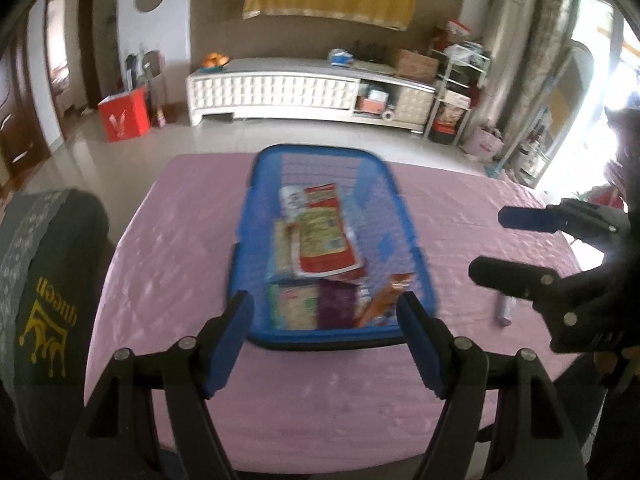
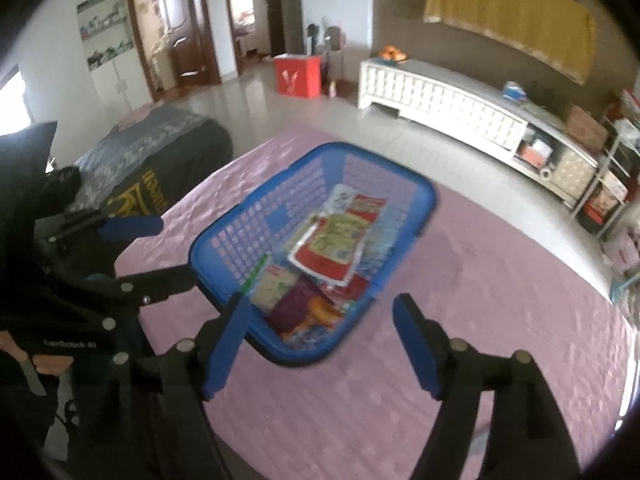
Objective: Organize snacks
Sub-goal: 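Move the right tool to the Doublemint gum pack and grasp it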
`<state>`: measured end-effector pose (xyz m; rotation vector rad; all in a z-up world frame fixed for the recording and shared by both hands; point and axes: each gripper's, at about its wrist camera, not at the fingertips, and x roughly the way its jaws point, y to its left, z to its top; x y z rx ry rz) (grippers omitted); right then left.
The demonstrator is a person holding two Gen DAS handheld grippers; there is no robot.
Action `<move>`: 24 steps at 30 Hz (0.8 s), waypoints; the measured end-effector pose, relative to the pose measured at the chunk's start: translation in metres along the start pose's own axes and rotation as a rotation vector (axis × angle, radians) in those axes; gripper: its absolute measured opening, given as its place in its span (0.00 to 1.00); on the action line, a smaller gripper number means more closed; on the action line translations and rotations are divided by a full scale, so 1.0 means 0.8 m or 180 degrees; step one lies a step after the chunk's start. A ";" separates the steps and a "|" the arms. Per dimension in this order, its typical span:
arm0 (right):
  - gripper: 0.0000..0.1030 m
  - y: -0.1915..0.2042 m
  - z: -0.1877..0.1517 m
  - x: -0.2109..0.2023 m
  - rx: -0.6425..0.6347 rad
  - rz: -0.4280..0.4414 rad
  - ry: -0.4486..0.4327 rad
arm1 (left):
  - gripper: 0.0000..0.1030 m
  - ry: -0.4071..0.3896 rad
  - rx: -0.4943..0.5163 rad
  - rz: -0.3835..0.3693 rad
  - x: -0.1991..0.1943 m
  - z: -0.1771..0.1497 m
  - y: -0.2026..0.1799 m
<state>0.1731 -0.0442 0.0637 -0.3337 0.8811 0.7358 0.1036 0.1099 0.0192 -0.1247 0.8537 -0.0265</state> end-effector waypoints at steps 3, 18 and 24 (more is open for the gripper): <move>0.77 -0.019 -0.013 -0.027 0.0138 -0.0103 -0.0064 | 0.70 -0.0040 0.0158 -0.0081 -0.001 0.007 -0.032; 0.79 -0.119 -0.106 -0.060 0.0871 -0.0523 0.0059 | 0.70 0.0166 0.0610 -0.0434 0.065 0.000 -0.180; 0.79 -0.154 -0.148 -0.039 0.1239 -0.0536 0.0251 | 0.72 0.0342 0.0678 -0.0501 0.101 -0.014 -0.213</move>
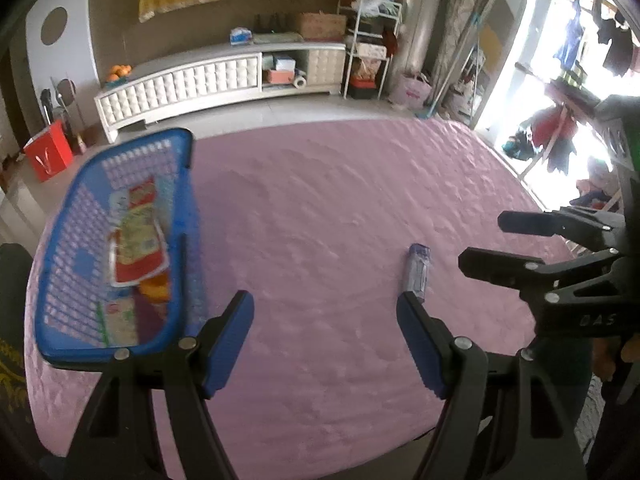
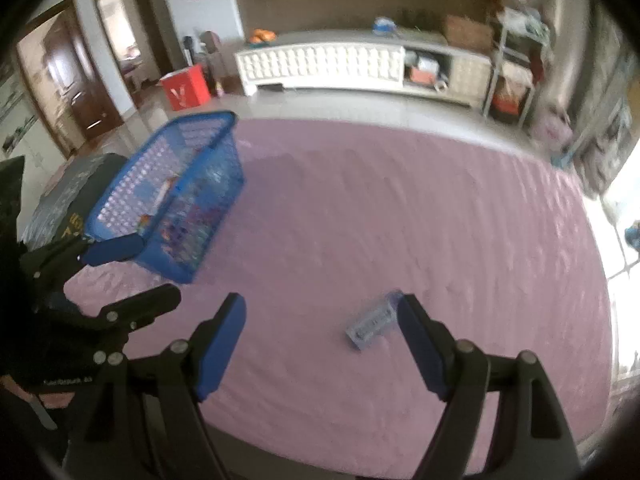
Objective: Organize snacks
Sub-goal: 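Move the right tool to the Doublemint gum pack and grasp it, then lift the gum pack and carry it over the basket with the right tool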
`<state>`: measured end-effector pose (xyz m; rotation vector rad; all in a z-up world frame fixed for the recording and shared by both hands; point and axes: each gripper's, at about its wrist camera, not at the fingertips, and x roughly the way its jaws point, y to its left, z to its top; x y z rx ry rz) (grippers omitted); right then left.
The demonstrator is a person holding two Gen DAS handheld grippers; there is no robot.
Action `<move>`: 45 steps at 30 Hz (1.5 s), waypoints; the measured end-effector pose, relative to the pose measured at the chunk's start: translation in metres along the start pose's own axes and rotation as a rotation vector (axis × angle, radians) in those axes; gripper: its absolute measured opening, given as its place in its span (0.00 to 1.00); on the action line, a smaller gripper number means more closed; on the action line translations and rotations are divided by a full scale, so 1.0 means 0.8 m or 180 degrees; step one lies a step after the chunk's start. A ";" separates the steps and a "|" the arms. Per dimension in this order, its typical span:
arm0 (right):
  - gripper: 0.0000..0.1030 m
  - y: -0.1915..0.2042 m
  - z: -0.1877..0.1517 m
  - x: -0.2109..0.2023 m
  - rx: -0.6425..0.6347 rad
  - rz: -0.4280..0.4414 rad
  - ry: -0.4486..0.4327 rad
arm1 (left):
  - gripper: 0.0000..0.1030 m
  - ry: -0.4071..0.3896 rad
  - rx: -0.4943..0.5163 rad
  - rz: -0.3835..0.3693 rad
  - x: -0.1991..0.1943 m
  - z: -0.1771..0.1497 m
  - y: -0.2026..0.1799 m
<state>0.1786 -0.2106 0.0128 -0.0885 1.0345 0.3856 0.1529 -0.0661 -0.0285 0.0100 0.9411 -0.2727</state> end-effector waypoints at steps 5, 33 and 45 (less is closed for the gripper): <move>0.79 -0.031 -0.017 0.036 0.0338 0.0003 0.0185 | 0.76 0.0151 0.0049 0.0071 0.041 -0.006 -0.015; 0.58 -0.079 -0.027 0.153 0.0625 -0.0300 0.0621 | 0.76 0.0726 0.0116 0.0138 0.168 -0.010 -0.010; 0.36 -0.071 -0.060 0.121 0.0253 -0.0190 0.0486 | 0.76 0.0726 0.0014 0.0097 0.155 -0.021 -0.001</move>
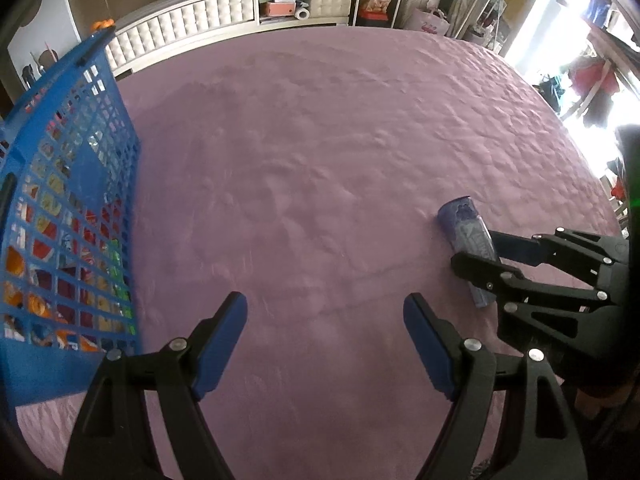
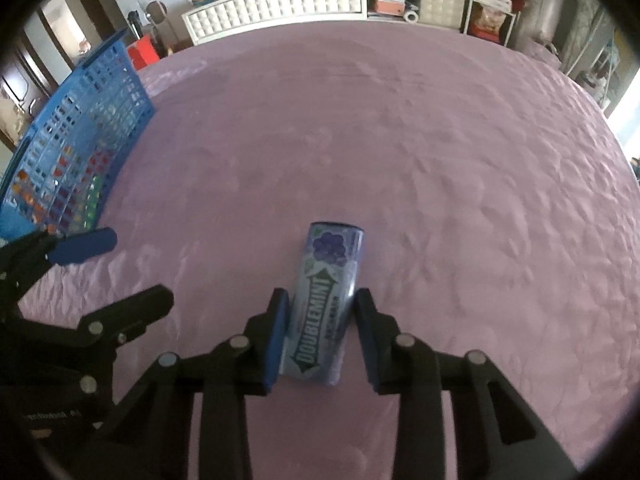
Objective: Organize snacks
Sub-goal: 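Lift the gum pack and carry it over the basket with the right tool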
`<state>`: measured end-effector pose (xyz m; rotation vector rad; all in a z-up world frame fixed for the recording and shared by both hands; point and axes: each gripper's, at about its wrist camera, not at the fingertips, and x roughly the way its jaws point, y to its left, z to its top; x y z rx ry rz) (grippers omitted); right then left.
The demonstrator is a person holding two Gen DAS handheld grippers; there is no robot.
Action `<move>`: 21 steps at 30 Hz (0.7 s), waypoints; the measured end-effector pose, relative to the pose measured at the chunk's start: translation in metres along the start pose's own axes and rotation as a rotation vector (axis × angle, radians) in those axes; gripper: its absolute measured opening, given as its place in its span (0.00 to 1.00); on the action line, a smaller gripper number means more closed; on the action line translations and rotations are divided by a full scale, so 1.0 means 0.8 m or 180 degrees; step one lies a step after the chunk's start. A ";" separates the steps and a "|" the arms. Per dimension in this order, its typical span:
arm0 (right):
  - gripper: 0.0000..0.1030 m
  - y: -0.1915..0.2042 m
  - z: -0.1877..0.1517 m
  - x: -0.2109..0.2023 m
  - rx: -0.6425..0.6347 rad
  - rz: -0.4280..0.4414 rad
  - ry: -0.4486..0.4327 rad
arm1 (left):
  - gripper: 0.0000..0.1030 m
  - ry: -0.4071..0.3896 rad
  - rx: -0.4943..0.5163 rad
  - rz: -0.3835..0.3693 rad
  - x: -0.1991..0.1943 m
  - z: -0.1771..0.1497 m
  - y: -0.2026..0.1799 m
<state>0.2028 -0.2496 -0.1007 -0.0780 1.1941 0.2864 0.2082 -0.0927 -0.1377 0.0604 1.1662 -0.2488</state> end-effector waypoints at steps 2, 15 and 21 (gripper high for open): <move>0.35 0.005 -0.004 -0.005 0.0002 0.0033 -0.0025 | 0.76 -0.0012 -0.0003 0.0008 -0.004 -0.002 -0.001; 0.34 0.029 -0.009 -0.118 -0.0065 0.0131 -0.0605 | 0.76 -0.0503 -0.0025 -0.0175 -0.104 -0.002 -0.008; 0.34 0.067 0.010 -0.161 -0.0228 0.0236 -0.0885 | 0.76 -0.0766 -0.0082 -0.0173 -0.163 -0.010 0.013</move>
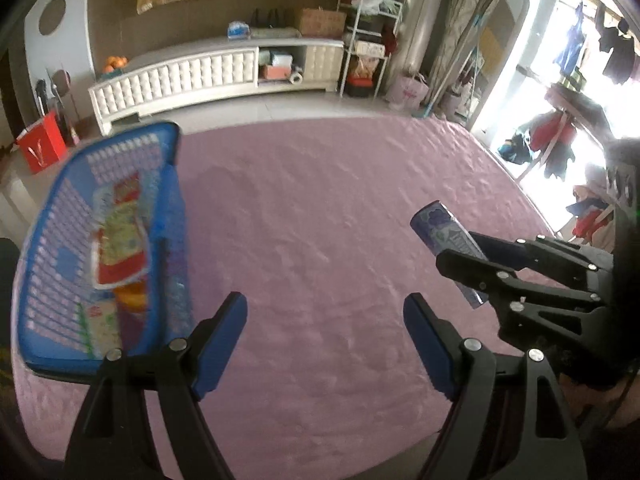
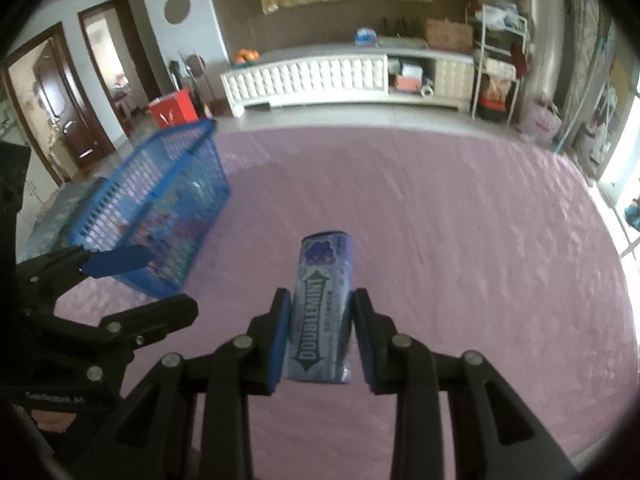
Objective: Organize snacks
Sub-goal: 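Lift the gum pack and carry it over the basket with the right tool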
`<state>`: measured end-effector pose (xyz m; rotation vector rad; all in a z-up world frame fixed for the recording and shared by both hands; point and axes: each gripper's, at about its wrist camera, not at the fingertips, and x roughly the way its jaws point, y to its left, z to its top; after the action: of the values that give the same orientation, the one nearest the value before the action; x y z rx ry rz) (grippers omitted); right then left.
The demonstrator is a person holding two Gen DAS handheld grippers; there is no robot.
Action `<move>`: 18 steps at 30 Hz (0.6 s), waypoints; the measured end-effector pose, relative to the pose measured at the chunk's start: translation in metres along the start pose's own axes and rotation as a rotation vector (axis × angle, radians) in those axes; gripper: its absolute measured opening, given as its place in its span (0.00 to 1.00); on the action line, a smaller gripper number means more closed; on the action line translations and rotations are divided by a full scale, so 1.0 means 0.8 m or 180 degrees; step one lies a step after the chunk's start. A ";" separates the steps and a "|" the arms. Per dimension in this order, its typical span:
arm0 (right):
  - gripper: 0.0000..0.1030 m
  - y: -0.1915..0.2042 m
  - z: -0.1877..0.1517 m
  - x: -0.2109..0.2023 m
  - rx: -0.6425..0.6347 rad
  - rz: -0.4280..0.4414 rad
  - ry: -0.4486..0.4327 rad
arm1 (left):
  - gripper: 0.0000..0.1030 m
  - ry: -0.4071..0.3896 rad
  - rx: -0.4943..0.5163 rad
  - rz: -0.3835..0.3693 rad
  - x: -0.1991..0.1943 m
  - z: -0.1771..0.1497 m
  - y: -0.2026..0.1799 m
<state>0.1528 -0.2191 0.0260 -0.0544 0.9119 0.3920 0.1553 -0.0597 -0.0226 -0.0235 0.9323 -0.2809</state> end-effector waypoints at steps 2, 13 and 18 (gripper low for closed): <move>0.34 0.022 0.014 0.000 -0.0084 0.0047 -0.0082 | 0.76 -0.0061 0.0004 0.0075 -0.017 0.001 0.010; 0.34 0.114 0.058 0.007 -0.0458 0.0454 -0.0289 | 0.76 -0.0306 -0.0242 0.0513 -0.082 -0.001 0.094; 0.34 0.167 0.076 0.021 -0.0708 0.0634 -0.0280 | 0.76 -0.0347 -0.0381 0.0689 -0.105 -0.010 0.139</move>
<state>0.1615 -0.0773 0.0661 -0.1498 0.7862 0.6757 0.1274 0.0687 0.0230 -0.0472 0.8343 -0.0227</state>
